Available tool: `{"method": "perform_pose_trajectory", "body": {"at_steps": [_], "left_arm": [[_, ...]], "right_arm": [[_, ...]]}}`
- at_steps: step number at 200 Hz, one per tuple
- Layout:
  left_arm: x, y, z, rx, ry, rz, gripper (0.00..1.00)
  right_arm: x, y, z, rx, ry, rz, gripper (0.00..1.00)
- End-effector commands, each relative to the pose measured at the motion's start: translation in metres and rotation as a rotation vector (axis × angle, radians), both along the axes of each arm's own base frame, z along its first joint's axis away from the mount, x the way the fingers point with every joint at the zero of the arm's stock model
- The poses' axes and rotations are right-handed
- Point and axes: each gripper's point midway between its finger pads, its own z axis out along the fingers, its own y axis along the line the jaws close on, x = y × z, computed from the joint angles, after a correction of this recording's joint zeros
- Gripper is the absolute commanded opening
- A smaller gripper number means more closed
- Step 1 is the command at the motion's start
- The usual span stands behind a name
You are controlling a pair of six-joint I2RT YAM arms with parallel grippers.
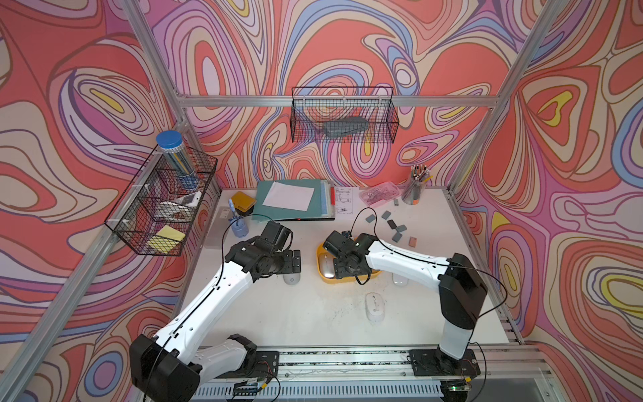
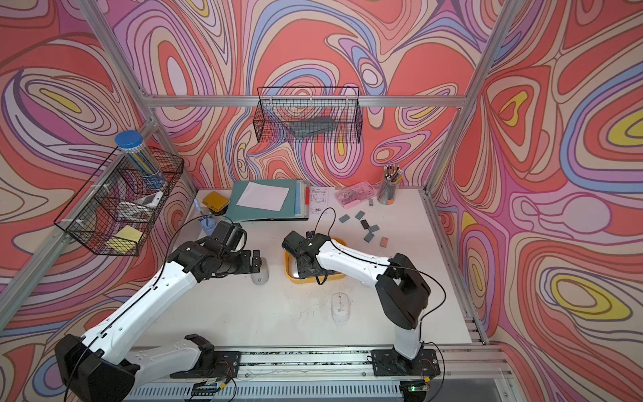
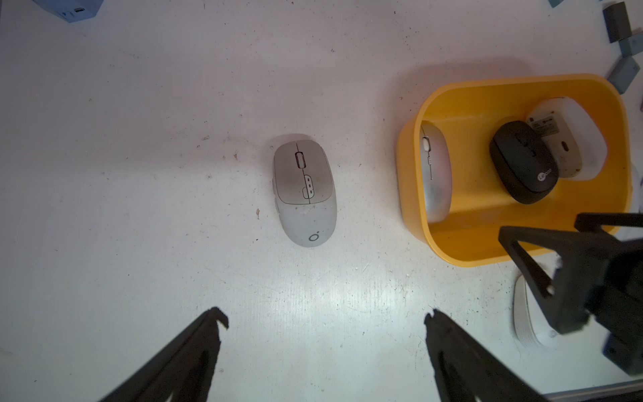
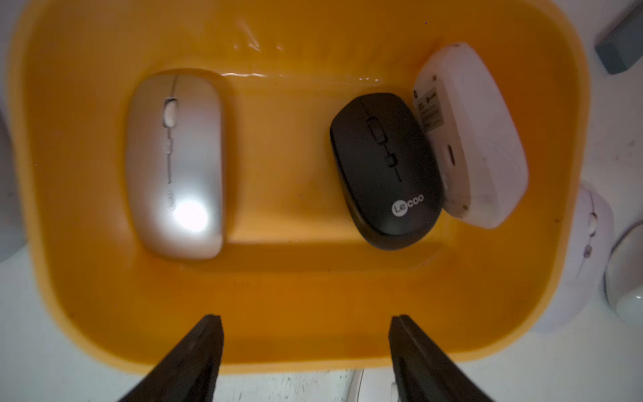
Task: Take out the mouse from the storage box
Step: Pick up the mouse from the storage box.
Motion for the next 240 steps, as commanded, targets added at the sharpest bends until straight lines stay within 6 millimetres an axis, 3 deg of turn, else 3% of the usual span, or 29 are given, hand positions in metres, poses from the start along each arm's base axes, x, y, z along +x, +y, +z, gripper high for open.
{"method": "perform_pose_trajectory", "body": {"at_steps": [1,52,149,186,240], "left_arm": [[0.003,0.001,0.004,-0.008,-0.012,0.009,0.96],[0.005,0.000,0.002,-0.004,-0.005,0.007,0.96],[0.006,0.000,-0.005,0.014,0.020,0.010,0.96],[0.006,0.000,-0.007,0.015,0.027,0.010,0.96],[0.006,-0.001,-0.005,0.011,0.022,0.009,0.96]], "right_arm": [[0.026,-0.004,0.004,-0.030,-0.064,0.005,0.76],[0.031,-0.020,-0.029,-0.095,-0.034,0.007,0.78],[0.051,-0.031,-0.050,-0.135,-0.058,-0.003,0.77],[0.047,-0.008,-0.055,0.007,-0.020,0.024,0.76],[0.046,0.027,-0.042,0.193,0.003,0.062,0.73]]}}
